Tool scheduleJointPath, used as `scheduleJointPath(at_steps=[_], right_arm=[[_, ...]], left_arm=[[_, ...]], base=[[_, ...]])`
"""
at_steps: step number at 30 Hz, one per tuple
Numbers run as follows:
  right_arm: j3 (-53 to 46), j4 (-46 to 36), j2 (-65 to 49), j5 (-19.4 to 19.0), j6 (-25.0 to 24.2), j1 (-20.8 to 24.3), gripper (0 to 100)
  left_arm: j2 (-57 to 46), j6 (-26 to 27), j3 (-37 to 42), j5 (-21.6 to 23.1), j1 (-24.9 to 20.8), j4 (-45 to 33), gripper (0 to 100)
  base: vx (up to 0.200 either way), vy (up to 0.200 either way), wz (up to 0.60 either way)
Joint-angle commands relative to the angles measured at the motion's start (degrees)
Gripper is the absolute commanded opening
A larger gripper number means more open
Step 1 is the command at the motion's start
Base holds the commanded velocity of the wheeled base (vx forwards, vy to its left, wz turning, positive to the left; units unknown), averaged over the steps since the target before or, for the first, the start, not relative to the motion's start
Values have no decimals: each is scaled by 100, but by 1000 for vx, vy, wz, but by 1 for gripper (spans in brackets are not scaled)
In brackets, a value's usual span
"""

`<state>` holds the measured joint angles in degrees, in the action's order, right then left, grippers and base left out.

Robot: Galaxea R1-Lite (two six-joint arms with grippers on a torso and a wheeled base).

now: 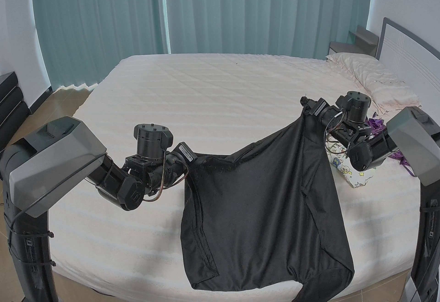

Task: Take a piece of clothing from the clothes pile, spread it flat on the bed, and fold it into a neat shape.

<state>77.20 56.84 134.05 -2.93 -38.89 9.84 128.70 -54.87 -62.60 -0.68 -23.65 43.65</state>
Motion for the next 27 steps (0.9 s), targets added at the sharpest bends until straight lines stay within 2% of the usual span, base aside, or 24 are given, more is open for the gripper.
scheduleJointPath(at_steps=[1,2,3,4,13,15,17,24,27], right_arm=[[269,-59,473,29,39,62,0],[313,-68,587,38,39,53,0],[313,-68,596,29,39,53,0],[304,-121,693,29,39,53,100],[541,-824,1036,117,83,-96,100],[831,-1070,1176,407,83,-228,100],[840,-1264,1203,504,83,-342,100],[172,-1387,825,442,57,-553,100],[-671,-1387,280,161,110,-412,100]], left_arm=[[226,-24,-156,-20,71,-6,0],[314,-24,-218,-28,89,-6,0],[323,-33,-226,-37,97,-6,100],[376,-59,-297,-46,133,-15,100],[455,-41,-332,-195,264,-6,100],[437,-33,-332,-301,361,-6,100],[393,-41,-270,-301,423,-15,100],[-249,-59,354,-239,563,3,100],[-987,-120,1074,-46,467,12,100]], base=[[0,0,0],[0,0,0],[0,0,0],[0,0,0],[0,0,0],[0,0,0],[0,0,0],[0,0,0],[0,0,0]])
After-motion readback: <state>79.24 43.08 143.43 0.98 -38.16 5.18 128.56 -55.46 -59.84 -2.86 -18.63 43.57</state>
